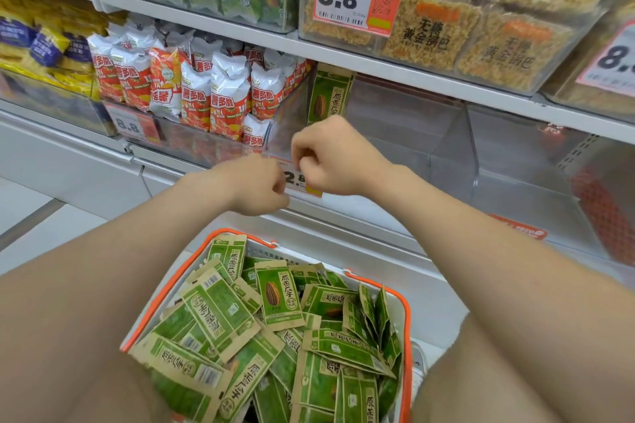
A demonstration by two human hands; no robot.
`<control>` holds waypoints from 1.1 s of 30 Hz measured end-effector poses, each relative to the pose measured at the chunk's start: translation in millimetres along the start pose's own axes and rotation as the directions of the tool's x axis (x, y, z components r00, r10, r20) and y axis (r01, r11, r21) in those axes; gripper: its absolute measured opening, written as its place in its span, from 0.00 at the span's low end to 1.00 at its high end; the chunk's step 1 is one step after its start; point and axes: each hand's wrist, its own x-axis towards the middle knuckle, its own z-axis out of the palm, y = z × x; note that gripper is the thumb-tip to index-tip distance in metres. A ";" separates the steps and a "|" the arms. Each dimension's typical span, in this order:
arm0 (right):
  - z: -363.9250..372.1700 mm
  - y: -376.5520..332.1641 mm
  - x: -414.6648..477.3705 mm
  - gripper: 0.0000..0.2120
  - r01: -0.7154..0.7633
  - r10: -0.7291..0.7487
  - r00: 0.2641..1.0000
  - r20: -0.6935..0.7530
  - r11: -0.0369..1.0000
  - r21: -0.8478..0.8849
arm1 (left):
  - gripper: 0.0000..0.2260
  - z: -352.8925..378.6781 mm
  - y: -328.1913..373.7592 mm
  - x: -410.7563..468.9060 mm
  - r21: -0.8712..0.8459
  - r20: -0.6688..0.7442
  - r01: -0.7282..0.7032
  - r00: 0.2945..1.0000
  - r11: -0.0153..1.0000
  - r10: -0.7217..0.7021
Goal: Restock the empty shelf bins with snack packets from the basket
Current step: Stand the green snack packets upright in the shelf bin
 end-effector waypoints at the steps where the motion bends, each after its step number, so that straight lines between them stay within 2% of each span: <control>1: 2.1 -9.0 -1.6 0.10 0.007 -0.007 0.996 0.086 1.000 0.004 | 0.12 4.8 -2.7 -2.6 0.011 0.151 0.015 0.988 1.000 -0.017; 3: 13.4 -22.0 -7.4 0.11 -0.004 0.006 0.961 0.276 1.000 -0.008 | 0.12 11.3 -3.1 -8.6 0.076 0.396 0.077 0.913 0.994 -0.101; 5: 32.1 -29.3 -16.1 0.13 -0.010 0.040 0.882 0.469 0.998 -0.065 | 0.13 14.3 -0.5 -11.0 0.151 0.511 0.110 0.842 0.982 -0.173; 7: 54.9 -32.6 -24.1 0.13 0.003 0.081 0.779 0.621 0.991 -0.133 | 0.13 16.8 -1.7 -6.9 0.176 0.507 0.094 0.845 0.980 -0.172; 9: 78.6 -35.4 -29.4 0.14 0.084 0.082 0.698 0.712 0.977 -0.195 | 0.13 18.1 -4.4 -0.8 0.170 0.440 0.049 0.890 0.984 -0.120; 12: 112.1 -42.1 -33.5 0.19 0.166 0.081 0.599 0.796 0.961 -0.223 | 0.16 18.1 -5.7 6.4 0.158 0.381 0.011 0.922 0.987 -0.071; 16: 148.6 -52.5 -39.3 0.27 0.198 0.033 0.524 0.851 0.967 -0.159 | 0.20 22.3 -2.4 12.4 0.176 0.423 0.001 0.903 0.984 -0.076; 19: 173.2 -56.3 -46.0 0.35 0.165 -0.003 0.443 0.897 0.983 -0.078 | 0.21 26.5 -6.6 17.7 0.183 0.436 0.005 0.896 0.983 -0.086; 22: 193.8 -56.2 -51.4 0.41 0.053 0.059 0.430 0.901 0.995 -0.090 | 0.21 28.5 -15.5 24.6 0.170 0.431 0.009 0.899 0.985 -0.083; 24: 199.4 -55.7 -49.9 0.39 -0.066 0.115 0.437 0.892 0.993 -0.096 | 0.20 26.0 -19.1 25.7 0.169 0.430 0.009 0.899 0.986 -0.082; 28: 199.8 -51.6 -45.2 0.15 -0.296 0.183 0.419 0.889 0.954 -0.056 | 0.20 19.5 -21.6 23.3 0.138 0.431 0.027 0.898 0.990 -0.084; 33: 196.2 -48.7 -41.6 0.10 -0.410 0.199 0.403 0.893 0.912 -0.019 | 0.20 18.8 -18.7 20.3 0.136 0.416 0.042 0.905 0.990 -0.096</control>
